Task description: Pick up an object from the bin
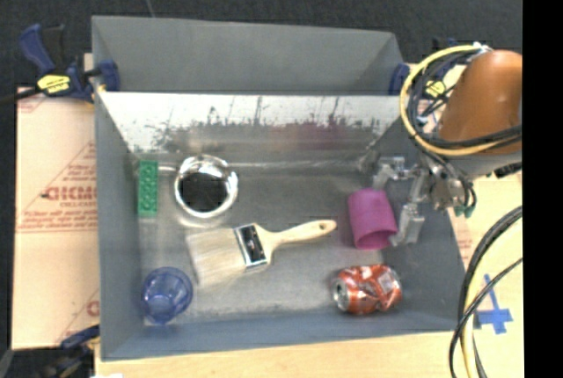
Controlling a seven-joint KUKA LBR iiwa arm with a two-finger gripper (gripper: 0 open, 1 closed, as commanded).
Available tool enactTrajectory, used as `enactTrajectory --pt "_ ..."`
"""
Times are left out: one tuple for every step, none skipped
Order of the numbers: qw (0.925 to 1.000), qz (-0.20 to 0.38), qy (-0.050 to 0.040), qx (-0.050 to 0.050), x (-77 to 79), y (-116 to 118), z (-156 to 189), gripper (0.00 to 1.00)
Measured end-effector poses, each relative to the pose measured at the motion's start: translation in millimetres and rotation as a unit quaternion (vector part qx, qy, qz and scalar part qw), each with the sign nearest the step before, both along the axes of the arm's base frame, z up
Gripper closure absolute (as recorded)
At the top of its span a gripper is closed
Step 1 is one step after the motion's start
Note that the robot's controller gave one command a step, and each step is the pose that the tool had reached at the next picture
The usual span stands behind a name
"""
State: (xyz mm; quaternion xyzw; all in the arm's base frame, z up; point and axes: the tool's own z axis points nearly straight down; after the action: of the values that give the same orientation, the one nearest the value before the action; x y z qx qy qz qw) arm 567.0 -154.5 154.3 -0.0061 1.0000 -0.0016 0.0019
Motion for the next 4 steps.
enactTrajectory --pt "1.0 0.0 0.0 0.0 0.0 0.0 0.0 0.0" --pt "0.9996 -0.029 -0.0058 0.002 4.8 27.3 -54.8 0.0" --pt "0.9995 -0.032 -0.0048 -0.001 10.9 20.7 -34.8 0.0" --pt "0.9999 -0.002 -0.0149 -0.004 14.5 46.9 -74.0 1.0"
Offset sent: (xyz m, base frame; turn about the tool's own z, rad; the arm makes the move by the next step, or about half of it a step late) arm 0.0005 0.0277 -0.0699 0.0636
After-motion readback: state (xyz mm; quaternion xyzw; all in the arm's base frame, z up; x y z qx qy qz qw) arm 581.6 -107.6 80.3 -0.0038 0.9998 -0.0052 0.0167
